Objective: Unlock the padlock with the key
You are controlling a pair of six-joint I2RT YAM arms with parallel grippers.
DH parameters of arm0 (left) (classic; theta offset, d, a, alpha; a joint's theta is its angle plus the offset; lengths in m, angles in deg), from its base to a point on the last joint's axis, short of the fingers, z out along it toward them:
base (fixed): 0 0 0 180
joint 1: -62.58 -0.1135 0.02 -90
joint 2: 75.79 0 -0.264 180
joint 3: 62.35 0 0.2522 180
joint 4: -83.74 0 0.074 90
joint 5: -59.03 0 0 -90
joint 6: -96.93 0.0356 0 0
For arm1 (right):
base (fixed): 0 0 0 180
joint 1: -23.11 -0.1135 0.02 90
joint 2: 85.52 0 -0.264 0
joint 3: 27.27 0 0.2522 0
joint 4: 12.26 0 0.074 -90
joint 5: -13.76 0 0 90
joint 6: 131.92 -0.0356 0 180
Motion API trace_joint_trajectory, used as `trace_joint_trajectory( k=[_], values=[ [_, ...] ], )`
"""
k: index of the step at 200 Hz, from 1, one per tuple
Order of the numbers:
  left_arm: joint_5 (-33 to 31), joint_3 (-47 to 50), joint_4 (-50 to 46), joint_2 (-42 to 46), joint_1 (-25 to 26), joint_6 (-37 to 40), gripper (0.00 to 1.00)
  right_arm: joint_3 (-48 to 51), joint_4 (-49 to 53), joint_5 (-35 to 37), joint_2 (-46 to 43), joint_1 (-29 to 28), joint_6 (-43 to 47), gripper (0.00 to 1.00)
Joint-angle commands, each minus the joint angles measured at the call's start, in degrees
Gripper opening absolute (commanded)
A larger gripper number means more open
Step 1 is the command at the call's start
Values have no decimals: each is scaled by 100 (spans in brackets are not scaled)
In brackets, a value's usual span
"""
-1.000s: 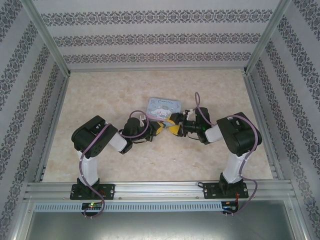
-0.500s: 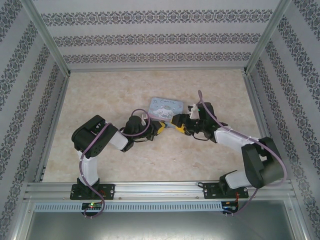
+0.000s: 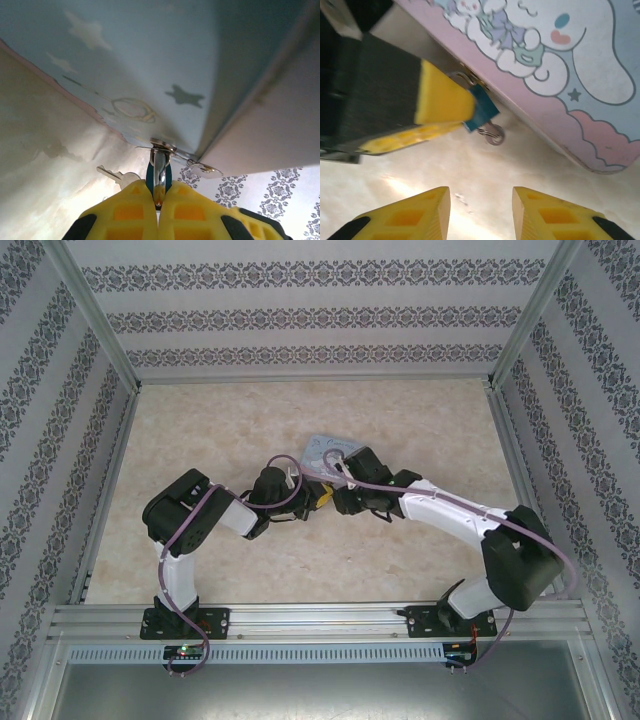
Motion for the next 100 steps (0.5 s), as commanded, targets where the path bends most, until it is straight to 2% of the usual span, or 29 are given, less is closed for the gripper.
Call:
trace_joint_trajectory(
  k=[1, 100],
  values=[
    [179, -115, -150, 210, -45, 192, 0, -125, 202, 741, 164, -183, 629, 37],
    [210, -138, -263, 276, -44, 252, 0, -431, -55, 971, 858, -412, 680, 33]
  ],
)
